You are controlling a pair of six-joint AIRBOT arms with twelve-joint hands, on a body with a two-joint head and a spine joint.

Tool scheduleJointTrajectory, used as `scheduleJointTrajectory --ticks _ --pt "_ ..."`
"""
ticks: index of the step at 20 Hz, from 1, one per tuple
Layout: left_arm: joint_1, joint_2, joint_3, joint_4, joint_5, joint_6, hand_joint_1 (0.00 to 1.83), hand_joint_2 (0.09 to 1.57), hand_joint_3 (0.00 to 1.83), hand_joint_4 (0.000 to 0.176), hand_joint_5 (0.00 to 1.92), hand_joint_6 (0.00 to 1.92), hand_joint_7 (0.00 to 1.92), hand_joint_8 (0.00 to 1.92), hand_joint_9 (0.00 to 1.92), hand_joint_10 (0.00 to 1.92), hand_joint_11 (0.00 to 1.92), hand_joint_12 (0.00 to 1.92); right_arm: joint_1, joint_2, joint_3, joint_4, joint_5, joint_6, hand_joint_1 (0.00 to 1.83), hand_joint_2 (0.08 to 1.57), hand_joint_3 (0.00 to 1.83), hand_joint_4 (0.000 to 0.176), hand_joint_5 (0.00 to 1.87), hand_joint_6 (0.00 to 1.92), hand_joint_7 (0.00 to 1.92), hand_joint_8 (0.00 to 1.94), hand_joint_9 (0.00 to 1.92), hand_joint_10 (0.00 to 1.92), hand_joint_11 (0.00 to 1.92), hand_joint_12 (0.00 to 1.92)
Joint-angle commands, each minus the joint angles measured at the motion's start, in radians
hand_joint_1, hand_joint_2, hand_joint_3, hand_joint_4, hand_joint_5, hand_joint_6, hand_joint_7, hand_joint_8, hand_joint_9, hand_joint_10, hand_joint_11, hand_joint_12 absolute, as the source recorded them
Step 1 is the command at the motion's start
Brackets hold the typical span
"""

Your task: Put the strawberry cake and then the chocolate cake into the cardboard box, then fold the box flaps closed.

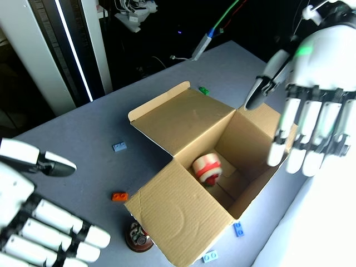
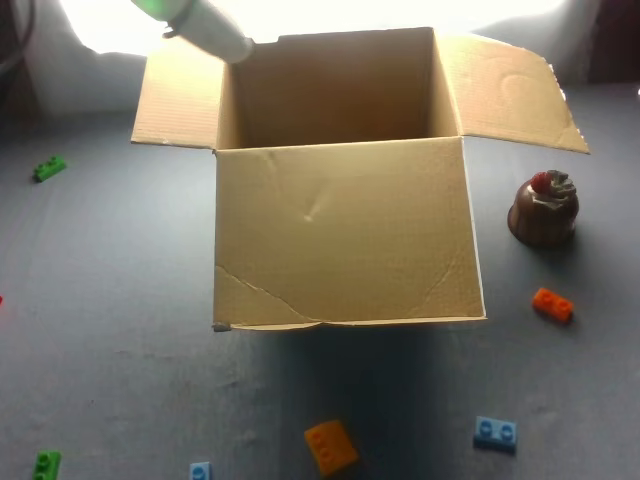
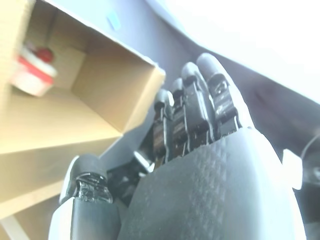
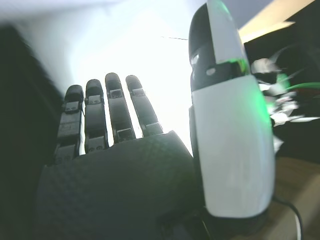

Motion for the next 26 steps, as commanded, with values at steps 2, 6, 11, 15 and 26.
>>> scheduleJointTrajectory --ticks 2,6,11,15,26 --pt "0.008 0.034 0.016 -0.055 -0.004 -0.015 0.0 1.19 0.01 0.0 0.22 0.0 0.21 0.0 0.22 0.0 0.0 0.69 -0.026 -0.036 0.047 0.018 0.141 0.05 0.58 1.05 0.0 0.0 0.0 0.0 0.04 0.0 0.01 0.0 0.0 0.0" --pt "0.054 0.094 0.025 -0.055 -0.023 -0.03 0.0 1.2 0.0 0.0 0.23 0.0 0.22 0.0 0.25 0.01 0.0 0.75 -0.066 -0.136 0.149 0.018 0.176 0.122 0.64 1.05 0.0 0.0 0.0 0.0 0.03 0.0 0.02 0.01 0.0 0.0" --pt "0.096 0.161 0.052 -0.074 -0.023 -0.057 0.0 1.21 0.01 0.0 0.2 0.0 0.21 0.0 0.23 0.0 0.0 0.74 -0.083 -0.249 0.257 0.018 0.207 0.117 0.9 0.98 0.0 0.0 0.01 0.0 0.08 0.02 0.04 0.02 0.0 0.0" --pt "0.091 0.174 0.133 -0.093 -0.043 -0.06 0.0 1.23 0.01 0.0 0.22 0.01 0.22 0.0 0.25 0.01 0.0 0.8 -0.104 -0.325 0.314 0.018 0.207 0.112 0.92 0.98 0.0 0.0 0.0 0.0 0.08 0.02 0.04 0.01 0.0 0.0" --pt "0.25 0.196 0.199 -0.235 -0.158 -0.024 0.01 1.22 0.0 0.0 0.27 0.0 0.3 0.0 0.32 0.0 0.03 0.77 -0.104 -0.446 0.406 0.018 0.251 0.057 0.97 1.01 0.0 0.004 0.0 0.0 0.06 0.0 0.06 0.02 0.01 0.01"
